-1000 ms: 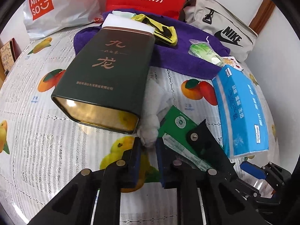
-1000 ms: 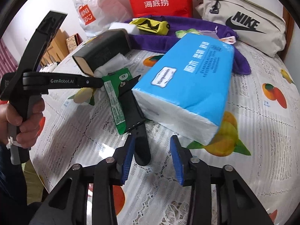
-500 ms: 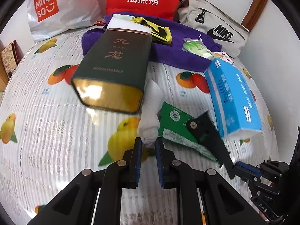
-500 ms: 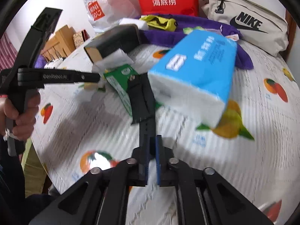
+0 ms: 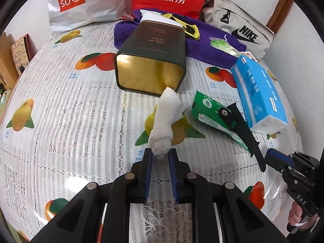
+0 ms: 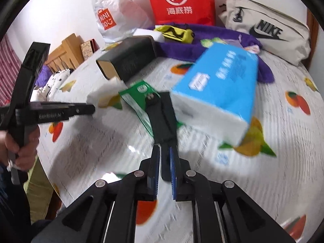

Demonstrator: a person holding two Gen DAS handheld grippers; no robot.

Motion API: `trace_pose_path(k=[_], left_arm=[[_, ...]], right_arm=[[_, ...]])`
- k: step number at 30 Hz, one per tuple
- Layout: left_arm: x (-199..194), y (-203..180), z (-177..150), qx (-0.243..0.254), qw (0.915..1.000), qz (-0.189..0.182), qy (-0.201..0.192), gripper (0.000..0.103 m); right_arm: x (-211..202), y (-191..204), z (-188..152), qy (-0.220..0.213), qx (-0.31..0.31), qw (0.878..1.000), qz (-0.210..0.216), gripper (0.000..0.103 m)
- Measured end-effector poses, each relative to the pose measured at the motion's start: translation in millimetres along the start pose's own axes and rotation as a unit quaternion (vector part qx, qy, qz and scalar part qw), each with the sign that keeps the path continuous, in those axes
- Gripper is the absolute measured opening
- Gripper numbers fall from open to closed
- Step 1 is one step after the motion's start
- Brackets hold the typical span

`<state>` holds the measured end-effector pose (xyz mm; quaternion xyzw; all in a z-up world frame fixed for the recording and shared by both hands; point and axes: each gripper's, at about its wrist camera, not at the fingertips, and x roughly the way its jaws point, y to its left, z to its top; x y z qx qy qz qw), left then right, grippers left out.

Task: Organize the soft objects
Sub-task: 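Grasp the crumpled white cloth with the left tool while the right tool reaches the black strap, then hold the white cloth with the left tool while the right tool grasps the black strap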

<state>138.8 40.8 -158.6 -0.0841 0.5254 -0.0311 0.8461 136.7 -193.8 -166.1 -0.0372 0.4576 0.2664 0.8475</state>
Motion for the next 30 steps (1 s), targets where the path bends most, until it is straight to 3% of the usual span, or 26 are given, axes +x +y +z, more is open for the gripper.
trace_pose_path(k=[4, 5, 10, 13, 16, 19, 20, 22, 27, 30], left_arm=[[5.3, -3.9, 7.0, 0.015, 0.9997, 0.018, -0.001, 0.041], [6.3, -5.1, 8.9, 0.02, 0.9995, 0.025, -0.004, 0.041], [11.6, -2.6, 15.7, 0.016, 0.9996, 0.02, -0.01, 0.041], [11.4, 1.0, 14.9, 0.017, 0.9996, 0.016, -0.013, 0.032], [11.3, 4.3, 14.3, 0.016, 0.9998, 0.01, -0.012, 0.031], [10.6, 3.8, 14.1, 0.016, 0.9998, 0.009, -0.012, 0.031], [10.4, 3.2, 13.8, 0.017, 0.9997, 0.01, -0.012, 0.031], [9.9, 2.6, 12.8, 0.018, 0.9997, 0.008, -0.013, 0.031], [7.7, 2.7, 10.7, 0.023, 0.9997, 0.002, -0.012, 0.031], [7.2, 3.9, 10.4, 0.021, 0.9997, -0.001, -0.012, 0.031]], right_arm=[[7.3, 12.5, 15.9, -0.014, -0.023, 1.0, -0.006, 0.037], [9.4, 15.0, 19.3, -0.017, -0.027, 0.999, -0.011, 0.037], [29.0, 22.3, 27.1, 0.002, -0.045, 0.999, -0.02, 0.036], [41.3, 26.6, 23.6, 0.01, -0.065, 0.997, -0.047, 0.03], [42.2, 27.7, 21.5, 0.003, -0.073, 0.995, -0.064, 0.022], [36.1, 23.3, 25.2, 0.013, -0.055, 0.997, -0.045, 0.021], [32.1, 23.3, 25.0, 0.013, -0.05, 0.998, -0.037, 0.008], [26.4, 26.0, 22.3, 0.018, -0.049, 0.998, -0.026, 0.004], [22.5, 31.9, 10.6, 0.027, -0.064, 0.996, -0.052, 0.005], [21.5, 26.8, 14.1, 0.02, -0.052, 0.998, -0.036, 0.014]])
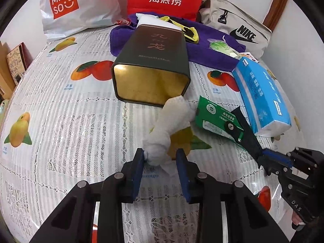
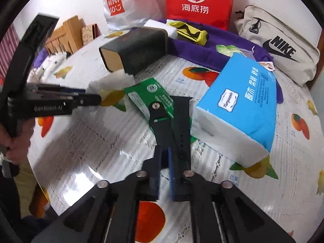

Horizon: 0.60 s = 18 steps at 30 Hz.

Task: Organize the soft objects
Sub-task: 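Hold the white cloth with the left tool while the right tool grasps the black strap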

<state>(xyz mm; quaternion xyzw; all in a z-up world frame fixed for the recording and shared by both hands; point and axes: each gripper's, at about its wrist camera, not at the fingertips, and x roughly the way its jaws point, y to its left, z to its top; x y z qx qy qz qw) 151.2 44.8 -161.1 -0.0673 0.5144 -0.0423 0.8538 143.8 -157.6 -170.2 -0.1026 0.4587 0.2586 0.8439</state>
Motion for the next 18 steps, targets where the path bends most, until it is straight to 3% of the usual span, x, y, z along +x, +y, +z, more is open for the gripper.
trace_pose_path(k=[2, 7, 13, 15, 17, 18], left_arm=[[-0.1, -0.4, 0.1, 0.0, 1.0, 0.0, 0.001, 0.031], [-0.3, 0.8, -0.3, 0.0, 1.0, -0.004, 0.003, 0.031], [-0.3, 0.2, 0.0, 0.003, 1.0, -0.005, 0.004, 0.031], [-0.7, -0.3, -0.3, 0.002, 1.0, -0.005, 0.004, 0.031], [-0.7, 0.1, -0.2, 0.001, 1.0, -0.005, 0.003, 0.031], [-0.7, 0.0, -0.6, 0.001, 1.0, -0.006, 0.003, 0.031]], right_arm=[[3.6, -2.4, 4.3, -0.001, 0.003, 1.0, 0.004, 0.022], [16.5, -1.6, 10.8, 0.012, -0.008, 1.0, 0.001, 0.024], [21.6, 7.1, 13.1, 0.015, -0.029, 0.999, 0.001, 0.042], [24.1, 9.8, 13.6, 0.012, -0.034, 0.999, -0.011, 0.041], [24.6, 9.5, 14.2, 0.005, -0.035, 0.999, -0.037, 0.022], [23.8, 8.2, 14.7, 0.006, -0.034, 0.999, -0.035, 0.022]])
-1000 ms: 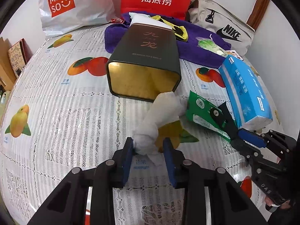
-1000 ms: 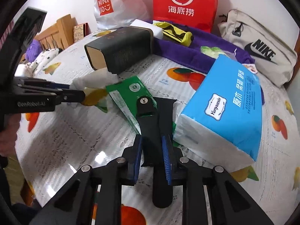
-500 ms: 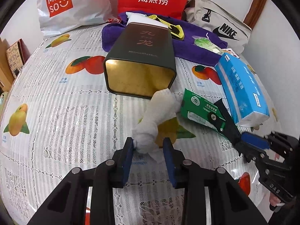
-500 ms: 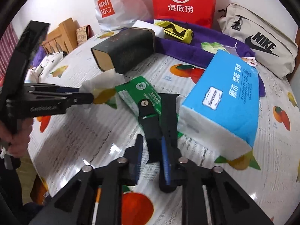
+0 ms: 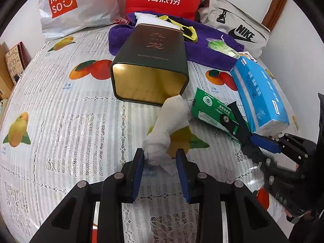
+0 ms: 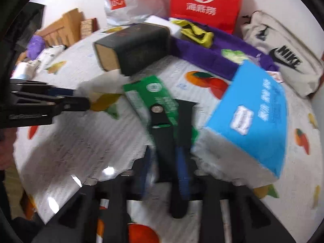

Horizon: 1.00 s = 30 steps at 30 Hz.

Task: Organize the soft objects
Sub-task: 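Hold the white cloth with the left tool while the right tool grasps the black strap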

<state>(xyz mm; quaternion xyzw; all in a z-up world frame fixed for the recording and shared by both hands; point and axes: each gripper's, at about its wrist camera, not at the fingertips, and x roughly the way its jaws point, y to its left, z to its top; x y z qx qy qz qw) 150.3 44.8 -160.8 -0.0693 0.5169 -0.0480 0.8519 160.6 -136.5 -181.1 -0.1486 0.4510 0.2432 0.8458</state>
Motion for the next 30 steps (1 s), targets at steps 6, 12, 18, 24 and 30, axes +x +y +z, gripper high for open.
trace_pose_path(k=[6, 12, 18, 24, 30], left_arm=[[-0.7, 0.0, -0.9, -0.002, 1.0, -0.006, -0.001, 0.031], [-3.1, 2.3, -2.5, -0.004, 0.9999, -0.011, -0.003, 0.031], [-4.8, 3.7, -2.6, -0.003, 0.9999, -0.013, -0.002, 0.031], [-2.9, 6.2, 1.6, -0.003, 0.9999, -0.01, -0.003, 0.036], [6.3, -1.4, 8.0, 0.01, 0.9999, -0.004, -0.006, 0.036]], right_arm=[[-14.6, -3.5, -1.0, 0.002, 0.013, 1.0, 0.016, 0.021], [-32.5, 17.9, -18.2, 0.018, 0.008, 0.999, 0.044, 0.021], [-21.7, 20.7, -28.5, 0.03, 0.02, 0.998, 0.057, 0.025], [-14.3, 22.6, -22.9, 0.022, 0.015, 0.998, 0.048, 0.029], [-10.4, 27.6, -19.2, 0.013, 0.008, 0.999, 0.038, 0.022]])
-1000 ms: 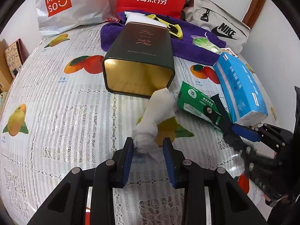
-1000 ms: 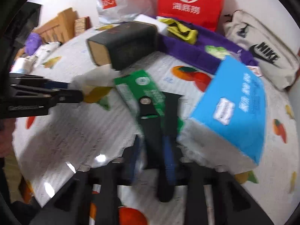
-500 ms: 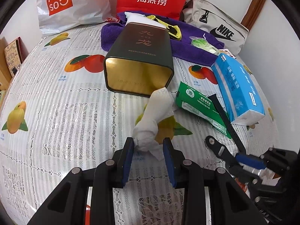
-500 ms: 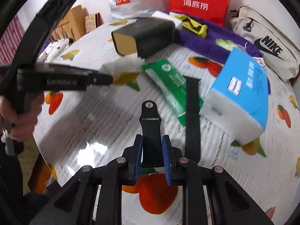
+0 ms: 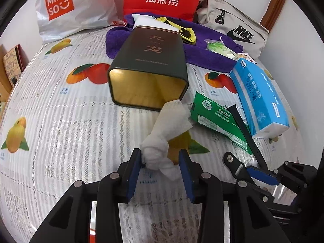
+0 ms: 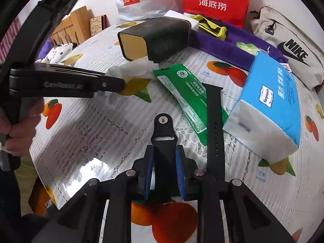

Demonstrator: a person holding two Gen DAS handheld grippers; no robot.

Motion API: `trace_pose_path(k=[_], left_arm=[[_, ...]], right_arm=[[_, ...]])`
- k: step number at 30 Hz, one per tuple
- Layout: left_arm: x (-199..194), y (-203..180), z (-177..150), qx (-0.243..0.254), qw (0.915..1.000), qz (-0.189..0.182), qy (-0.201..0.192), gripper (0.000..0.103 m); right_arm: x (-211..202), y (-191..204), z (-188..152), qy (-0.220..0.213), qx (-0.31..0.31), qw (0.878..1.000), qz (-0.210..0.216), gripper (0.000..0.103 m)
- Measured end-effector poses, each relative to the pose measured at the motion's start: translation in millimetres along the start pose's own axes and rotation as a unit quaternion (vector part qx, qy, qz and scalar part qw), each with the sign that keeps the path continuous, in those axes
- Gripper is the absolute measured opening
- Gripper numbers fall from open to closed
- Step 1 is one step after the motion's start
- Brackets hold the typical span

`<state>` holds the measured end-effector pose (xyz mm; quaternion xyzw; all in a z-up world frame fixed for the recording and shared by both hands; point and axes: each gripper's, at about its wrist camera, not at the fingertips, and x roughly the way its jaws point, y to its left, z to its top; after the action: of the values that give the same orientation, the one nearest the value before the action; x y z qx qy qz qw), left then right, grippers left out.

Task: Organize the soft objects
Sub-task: 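Hold the white cloth with the left tool while the right tool grasps the black strap, then carry the white cloth with the left tool while the right tool carries the strap to the towel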

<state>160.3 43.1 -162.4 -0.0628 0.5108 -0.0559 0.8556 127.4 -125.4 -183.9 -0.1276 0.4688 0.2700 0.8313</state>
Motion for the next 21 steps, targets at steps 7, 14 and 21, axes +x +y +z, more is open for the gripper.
trace_pose_path(k=[7, 14, 21], left_arm=[[-8.1, 4.0, 0.0, 0.001, 0.9999, -0.009, -0.012, 0.019], [-37.4, 2.3, 3.0, 0.006, 0.9992, -0.022, -0.031, 0.019], [-65.5, -9.5, 14.5, 0.017, 0.9974, -0.04, -0.057, 0.019]], right_arm=[[-10.0, -7.8, -2.8, -0.005, 0.019, 1.0, 0.018, 0.021], [-37.2, -17.9, -2.7, -0.028, 0.037, 0.999, 0.017, 0.021], [-64.7, -31.6, 8.0, -0.057, 0.048, 0.997, -0.004, 0.021]])
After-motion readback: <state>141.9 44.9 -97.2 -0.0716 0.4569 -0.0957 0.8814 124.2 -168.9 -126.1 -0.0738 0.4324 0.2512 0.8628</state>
